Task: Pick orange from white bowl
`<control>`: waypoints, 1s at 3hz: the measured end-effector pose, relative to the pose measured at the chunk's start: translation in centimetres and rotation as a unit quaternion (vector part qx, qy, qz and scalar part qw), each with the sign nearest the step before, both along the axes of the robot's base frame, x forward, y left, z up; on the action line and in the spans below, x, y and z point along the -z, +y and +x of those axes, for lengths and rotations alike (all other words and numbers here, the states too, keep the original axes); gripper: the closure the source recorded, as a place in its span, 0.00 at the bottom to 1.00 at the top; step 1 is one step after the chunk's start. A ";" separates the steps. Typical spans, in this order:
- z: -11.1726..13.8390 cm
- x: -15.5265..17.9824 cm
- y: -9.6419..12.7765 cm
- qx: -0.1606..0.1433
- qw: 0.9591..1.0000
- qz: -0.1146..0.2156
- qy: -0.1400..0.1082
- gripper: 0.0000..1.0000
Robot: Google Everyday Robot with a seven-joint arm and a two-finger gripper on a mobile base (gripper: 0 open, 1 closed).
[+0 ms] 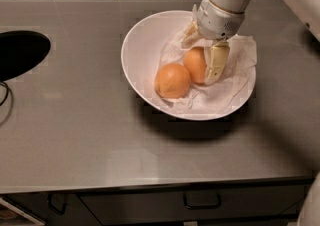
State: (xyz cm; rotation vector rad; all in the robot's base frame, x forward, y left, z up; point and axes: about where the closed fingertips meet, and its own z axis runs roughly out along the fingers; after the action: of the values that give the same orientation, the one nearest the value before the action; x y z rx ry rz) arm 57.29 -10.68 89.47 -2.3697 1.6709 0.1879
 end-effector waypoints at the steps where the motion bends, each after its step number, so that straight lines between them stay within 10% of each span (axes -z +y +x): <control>1: 0.1 0.4 -0.1 0.001 1.000 -0.010 0.001 0.27; 3: -0.1 1.2 -0.5 0.007 1.000 -0.023 -0.005 0.27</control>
Offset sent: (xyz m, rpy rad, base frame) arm -0.0131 -0.0103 -0.0115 -0.0822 0.0493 -0.0032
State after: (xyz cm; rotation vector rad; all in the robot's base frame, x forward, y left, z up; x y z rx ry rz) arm 57.21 -11.18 88.26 -2.3862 1.7054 0.1361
